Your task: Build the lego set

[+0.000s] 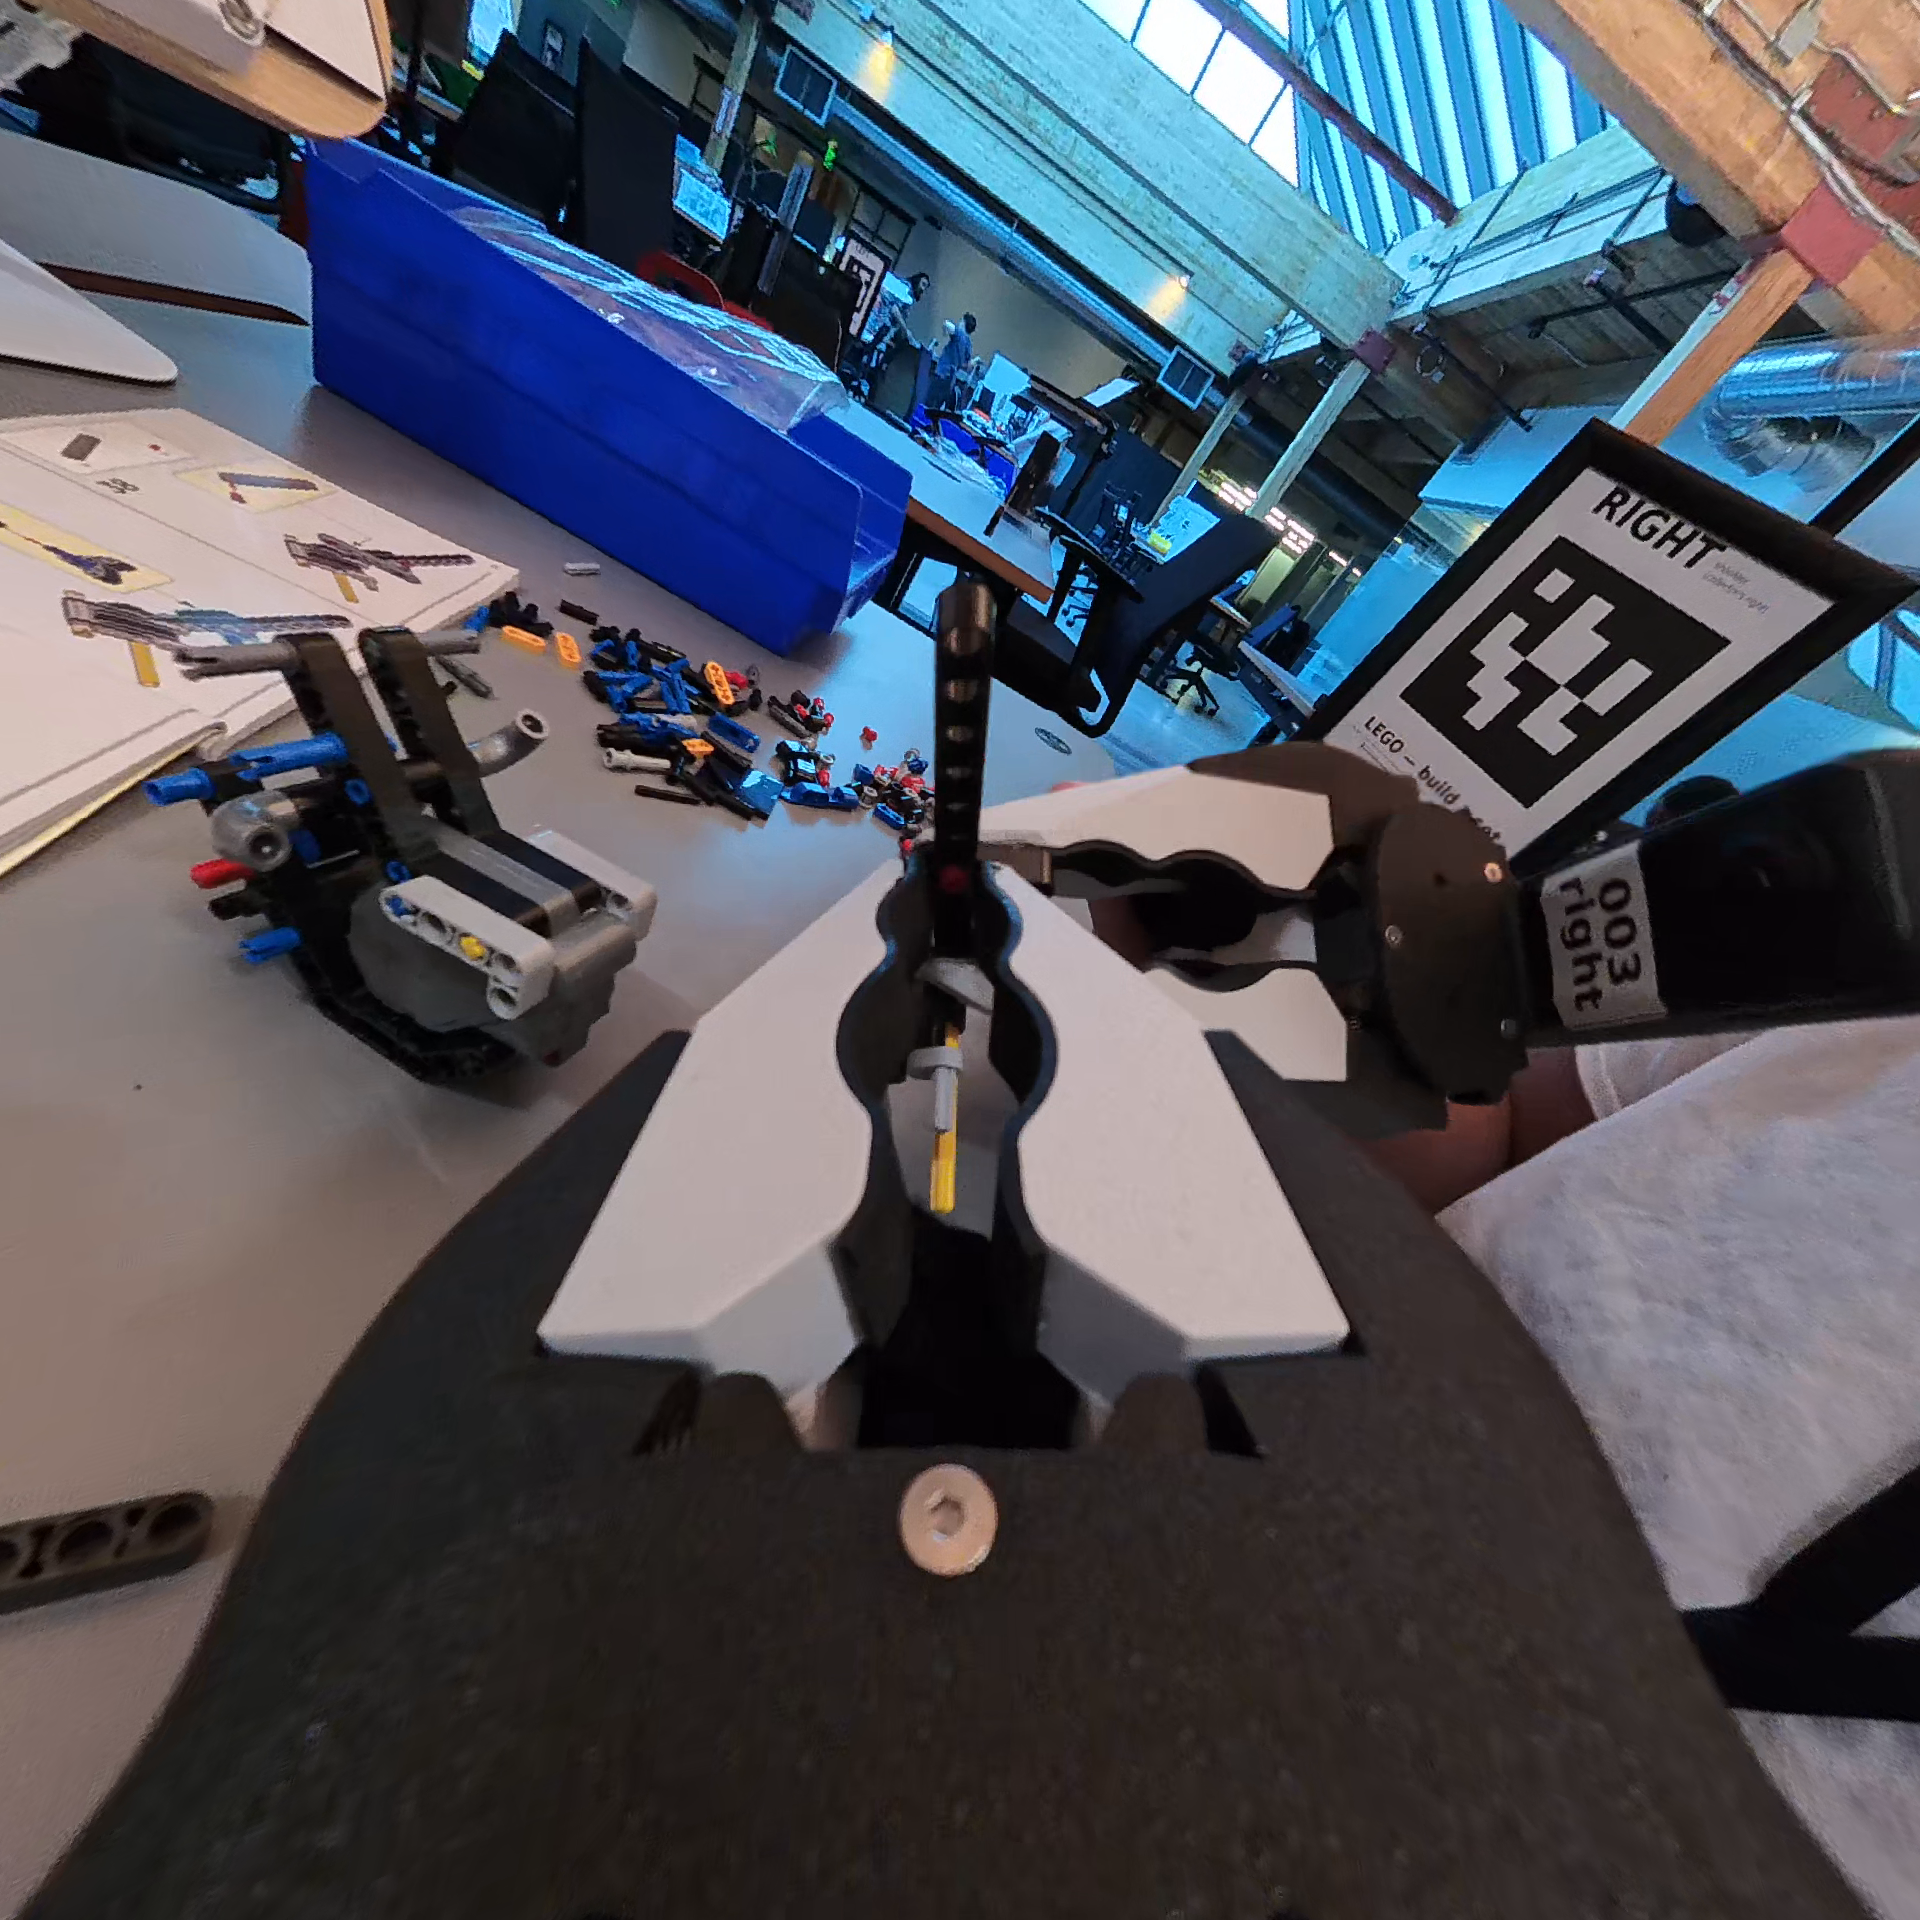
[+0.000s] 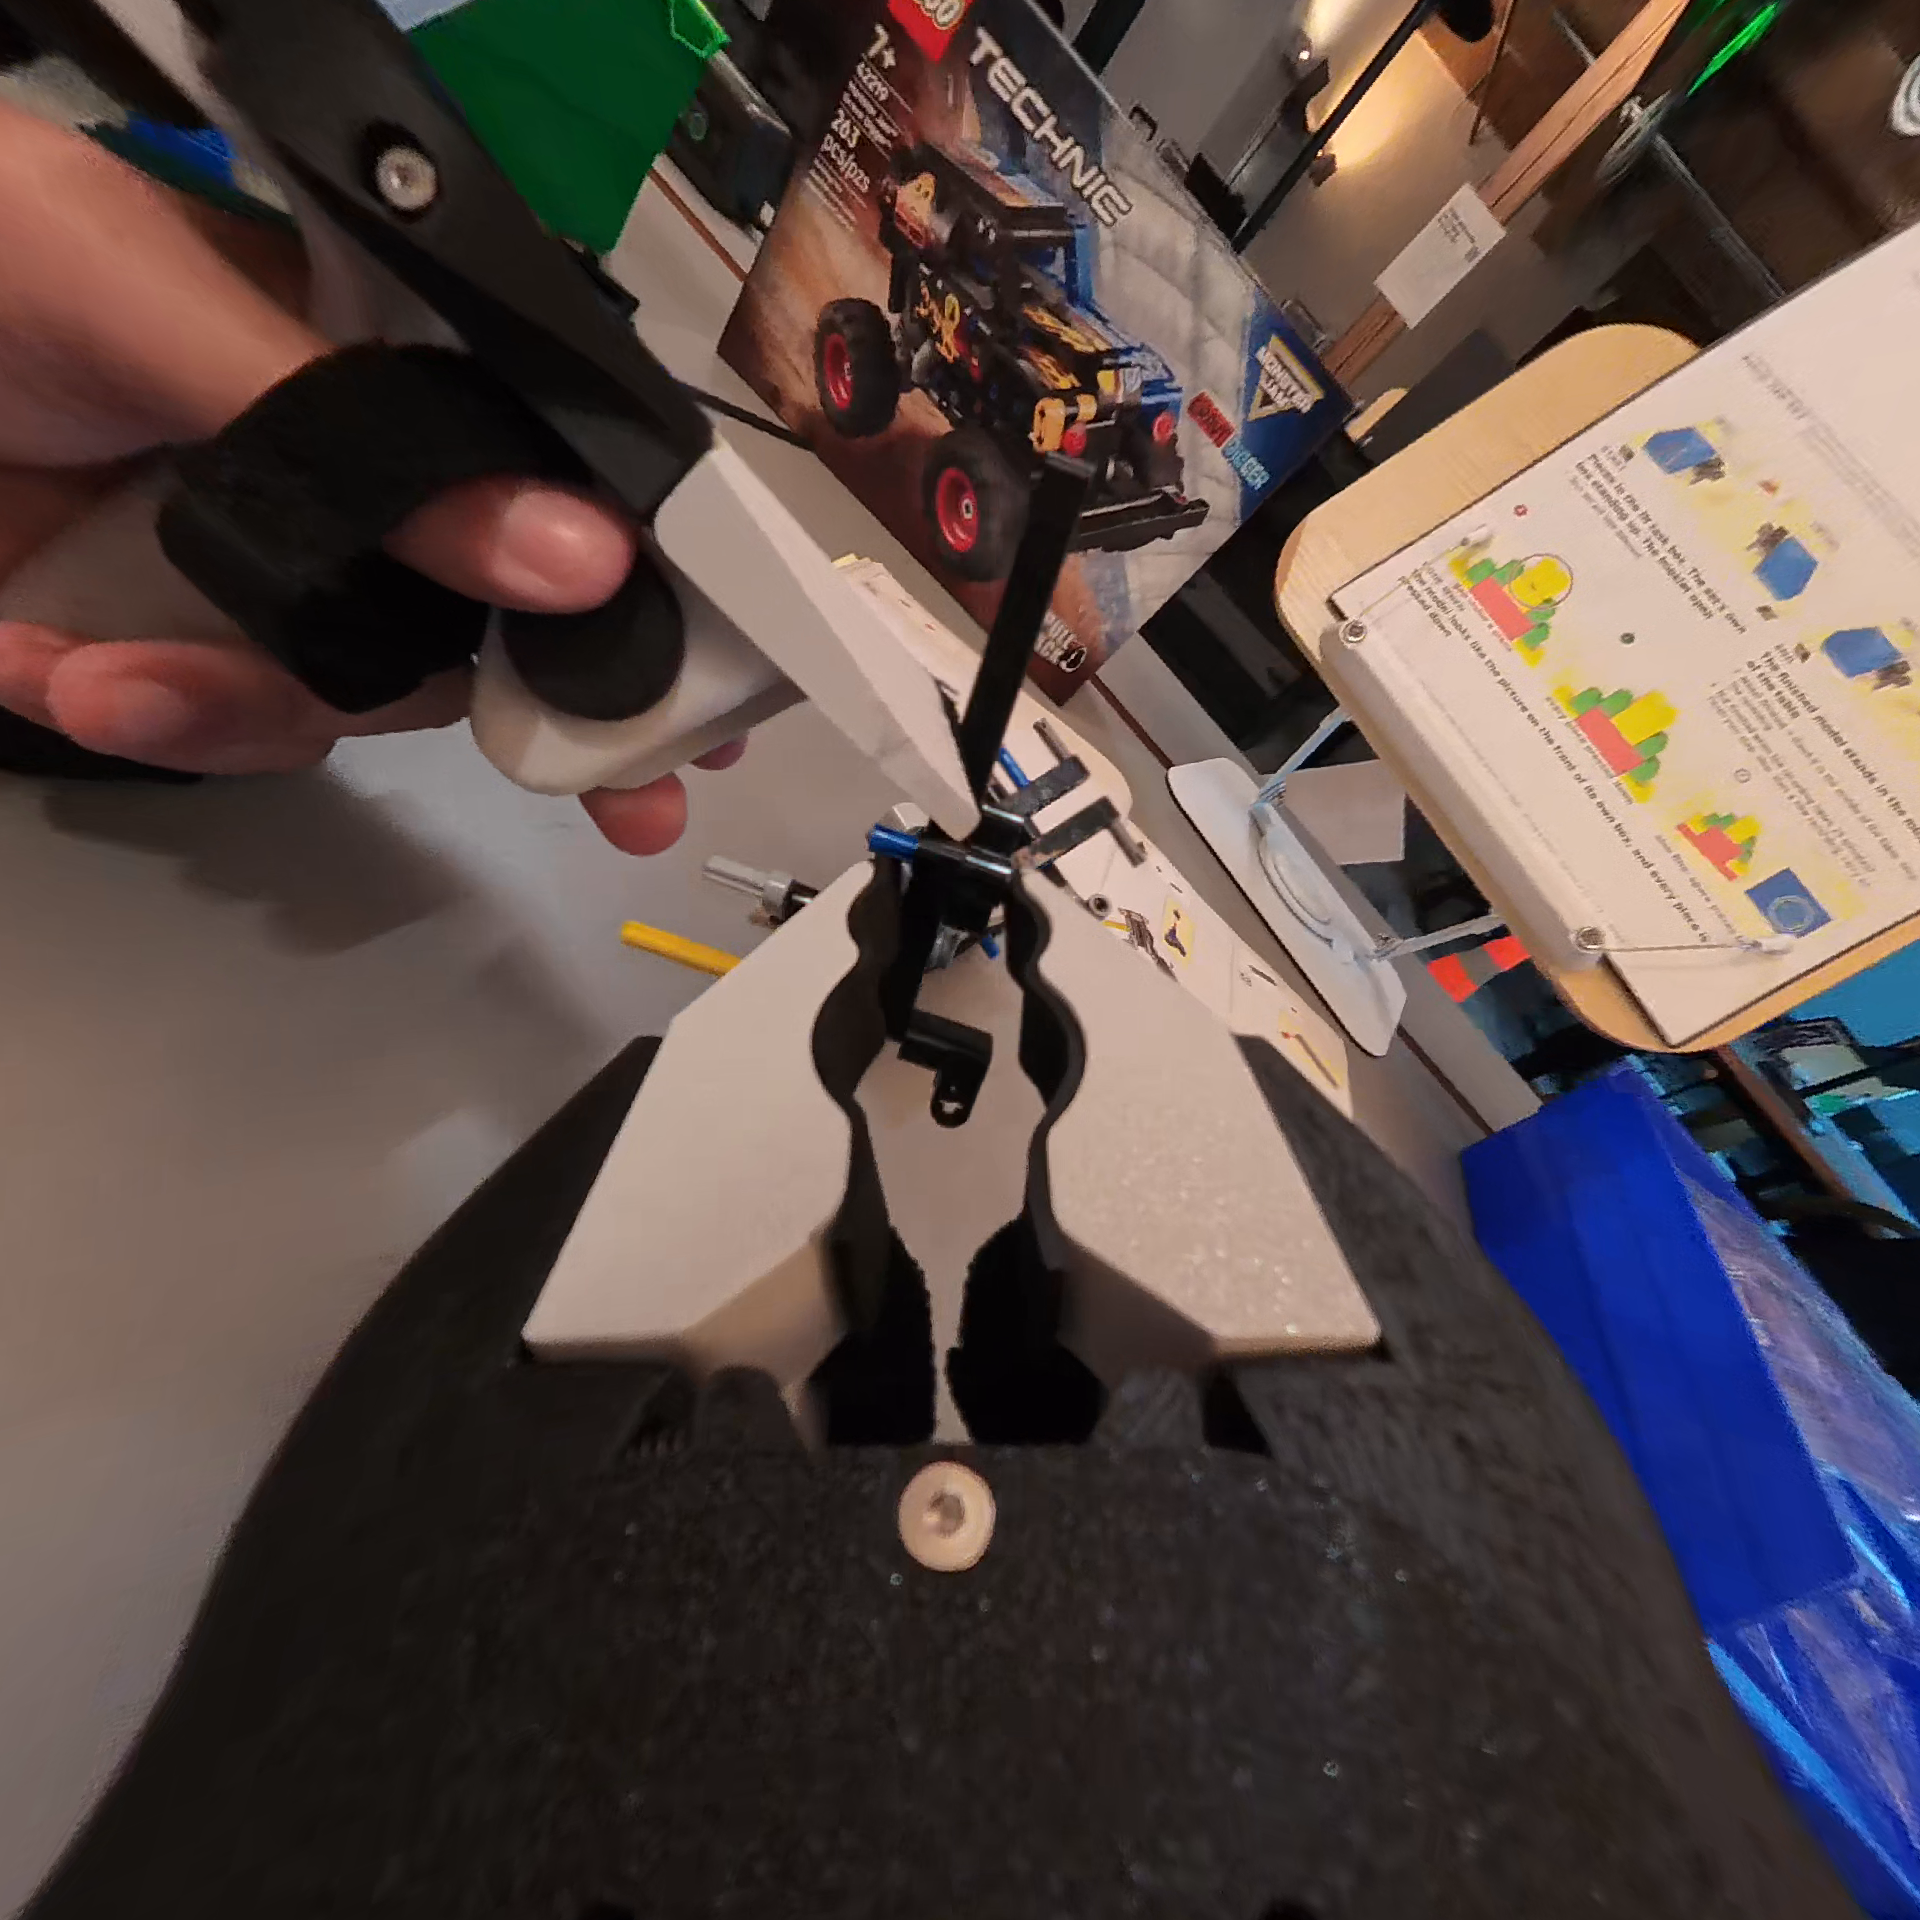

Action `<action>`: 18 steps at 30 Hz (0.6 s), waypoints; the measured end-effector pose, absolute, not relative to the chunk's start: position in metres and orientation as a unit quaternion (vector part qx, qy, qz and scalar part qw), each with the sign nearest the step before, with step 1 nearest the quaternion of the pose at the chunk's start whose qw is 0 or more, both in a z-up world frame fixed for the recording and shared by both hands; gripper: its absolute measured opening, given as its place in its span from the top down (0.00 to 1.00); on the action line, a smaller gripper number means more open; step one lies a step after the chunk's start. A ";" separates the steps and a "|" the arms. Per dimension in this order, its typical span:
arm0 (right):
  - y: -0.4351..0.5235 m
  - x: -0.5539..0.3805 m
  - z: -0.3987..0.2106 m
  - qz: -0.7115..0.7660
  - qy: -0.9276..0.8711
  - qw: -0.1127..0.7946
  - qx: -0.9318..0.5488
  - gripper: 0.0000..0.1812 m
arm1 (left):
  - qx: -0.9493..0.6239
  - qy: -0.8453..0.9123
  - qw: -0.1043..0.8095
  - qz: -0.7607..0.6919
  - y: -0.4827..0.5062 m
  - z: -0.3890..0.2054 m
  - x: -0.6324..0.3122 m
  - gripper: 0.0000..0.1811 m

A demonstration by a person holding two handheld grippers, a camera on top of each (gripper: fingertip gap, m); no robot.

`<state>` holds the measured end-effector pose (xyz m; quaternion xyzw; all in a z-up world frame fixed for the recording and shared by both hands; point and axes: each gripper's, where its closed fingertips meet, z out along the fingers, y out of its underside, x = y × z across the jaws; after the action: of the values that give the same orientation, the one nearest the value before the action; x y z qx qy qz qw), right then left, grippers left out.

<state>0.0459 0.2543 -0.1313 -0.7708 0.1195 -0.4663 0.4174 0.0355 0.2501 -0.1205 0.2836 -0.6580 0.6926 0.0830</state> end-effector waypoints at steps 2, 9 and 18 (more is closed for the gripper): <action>0.254 0.045 -0.131 -0.480 0.101 0.408 -0.770 0.90 | 0.280 -0.659 0.100 0.691 0.250 -0.121 0.034 0.97; 0.253 0.044 -0.133 -0.470 0.097 0.433 -0.763 0.91 | 0.257 -0.683 0.065 0.681 0.248 -0.123 0.032 0.97; 0.256 0.024 -0.110 -0.166 0.190 0.568 -0.784 0.79 | 0.093 -0.797 -0.317 0.506 0.260 -0.129 0.050 0.97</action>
<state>0.0243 0.2560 -0.1100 -0.7835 0.1902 -0.1661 0.5677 0.0501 0.2604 -0.1294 0.0930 -0.7967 0.5064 -0.3166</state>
